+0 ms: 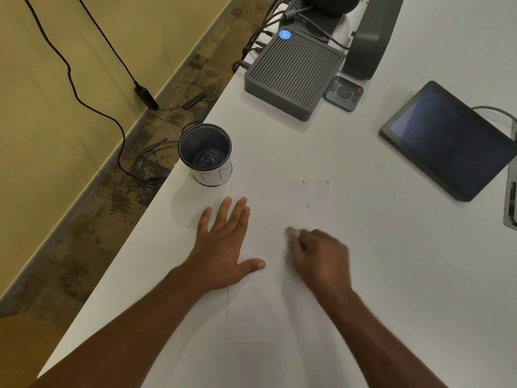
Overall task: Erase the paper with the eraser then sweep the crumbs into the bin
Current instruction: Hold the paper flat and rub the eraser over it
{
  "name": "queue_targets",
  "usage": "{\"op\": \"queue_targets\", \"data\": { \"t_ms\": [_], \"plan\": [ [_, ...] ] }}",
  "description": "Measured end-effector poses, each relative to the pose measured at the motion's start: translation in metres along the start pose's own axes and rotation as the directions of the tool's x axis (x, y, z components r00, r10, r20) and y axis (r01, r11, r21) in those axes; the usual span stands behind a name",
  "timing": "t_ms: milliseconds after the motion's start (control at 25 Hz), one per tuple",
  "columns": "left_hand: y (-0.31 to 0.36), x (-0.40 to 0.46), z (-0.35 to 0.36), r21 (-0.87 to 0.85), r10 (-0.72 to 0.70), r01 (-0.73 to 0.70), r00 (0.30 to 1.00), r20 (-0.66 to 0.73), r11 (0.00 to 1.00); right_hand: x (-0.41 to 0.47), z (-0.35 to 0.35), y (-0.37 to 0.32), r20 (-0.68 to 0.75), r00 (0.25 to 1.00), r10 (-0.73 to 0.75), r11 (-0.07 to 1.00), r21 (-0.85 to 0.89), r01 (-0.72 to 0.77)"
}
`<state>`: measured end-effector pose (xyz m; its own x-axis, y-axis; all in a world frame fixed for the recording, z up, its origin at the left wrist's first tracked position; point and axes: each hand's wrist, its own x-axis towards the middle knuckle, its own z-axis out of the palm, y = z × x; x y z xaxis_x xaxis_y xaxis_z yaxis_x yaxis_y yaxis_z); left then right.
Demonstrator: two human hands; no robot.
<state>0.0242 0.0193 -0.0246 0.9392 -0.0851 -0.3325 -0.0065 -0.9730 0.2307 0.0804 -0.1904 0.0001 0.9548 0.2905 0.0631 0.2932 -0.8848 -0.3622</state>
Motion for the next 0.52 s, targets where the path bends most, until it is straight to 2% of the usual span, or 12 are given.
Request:
{"op": "queue_targets", "data": {
  "t_ms": [40, 80, 200, 240, 360, 400, 480, 520],
  "plan": [
    [0.000, 0.000, 0.000, 0.011, -0.002, 0.002, 1.000, 0.012, 1.000, 0.004, -0.003, 0.000, -0.051, 0.996, 0.075, 0.997, -0.018, -0.076],
    [0.000, 0.000, 0.000, 0.014, -0.002, 0.002, 1.000, 0.011, 1.000, 0.004, -0.002, -0.004, -0.047, 0.996, 0.077, 0.997, -0.022, -0.078],
    [0.000, -0.001, -0.001, -0.007, 0.007, -0.007, 1.000, -0.010, 1.000, -0.020, 0.013, -0.027, 0.065, 0.983, -0.173, 0.985, 0.021, 0.172],
    [0.000, -0.001, -0.001, -0.013, 0.007, -0.007, 1.000, 0.001, 1.000, -0.016, 0.012, -0.023, 0.068, 0.984, -0.165, 0.986, 0.020, 0.164],
    [0.001, 0.000, -0.002, 0.011, -0.003, 0.003, 1.000, 0.021, 1.000, 0.009, -0.001, -0.002, -0.072, 0.993, 0.091, 0.995, -0.041, -0.094],
    [0.001, 0.000, -0.002, 0.012, -0.002, 0.002, 1.000, 0.016, 1.000, 0.009, -0.001, -0.006, -0.052, 0.996, 0.073, 0.996, -0.045, -0.075],
    [0.001, -0.001, -0.001, -0.002, 0.005, -0.005, 1.000, -0.005, 1.000, -0.010, 0.014, -0.028, 0.080, 0.985, -0.150, 0.989, 0.006, 0.150],
    [0.000, -0.001, 0.000, -0.005, 0.008, -0.008, 1.000, -0.011, 1.000, -0.015, 0.018, -0.032, 0.084, 0.959, -0.270, 0.963, 0.025, 0.269]
  ]
}}
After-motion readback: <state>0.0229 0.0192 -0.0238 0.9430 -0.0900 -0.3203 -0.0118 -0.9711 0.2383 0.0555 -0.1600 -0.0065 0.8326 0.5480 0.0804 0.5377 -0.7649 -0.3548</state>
